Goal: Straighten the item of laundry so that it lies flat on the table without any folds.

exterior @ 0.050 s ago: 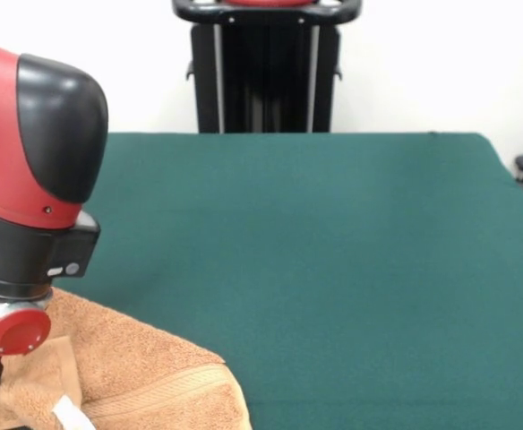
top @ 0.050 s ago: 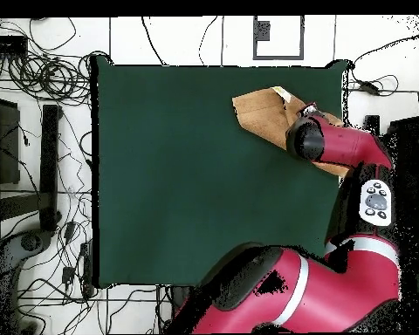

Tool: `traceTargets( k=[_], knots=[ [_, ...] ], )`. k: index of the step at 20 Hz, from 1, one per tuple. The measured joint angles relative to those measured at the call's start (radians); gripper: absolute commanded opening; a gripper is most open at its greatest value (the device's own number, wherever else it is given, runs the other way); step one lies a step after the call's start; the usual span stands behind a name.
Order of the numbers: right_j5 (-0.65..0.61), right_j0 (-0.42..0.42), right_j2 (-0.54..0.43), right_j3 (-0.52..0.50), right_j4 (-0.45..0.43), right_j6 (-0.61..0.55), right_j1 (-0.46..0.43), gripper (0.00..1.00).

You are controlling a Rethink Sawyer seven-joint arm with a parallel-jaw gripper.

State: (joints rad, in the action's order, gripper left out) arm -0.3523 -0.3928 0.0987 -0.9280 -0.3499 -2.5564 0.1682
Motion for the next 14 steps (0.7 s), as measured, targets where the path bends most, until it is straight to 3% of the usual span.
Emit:
traceTargets(
  k=[7,14],
  knots=[
    [-0.136,0.045,0.029,-0.009,0.023,0.000,0.033,1.00],
    [-0.165,0.057,0.029,-0.019,0.025,0.000,0.046,1.00]
  ],
)
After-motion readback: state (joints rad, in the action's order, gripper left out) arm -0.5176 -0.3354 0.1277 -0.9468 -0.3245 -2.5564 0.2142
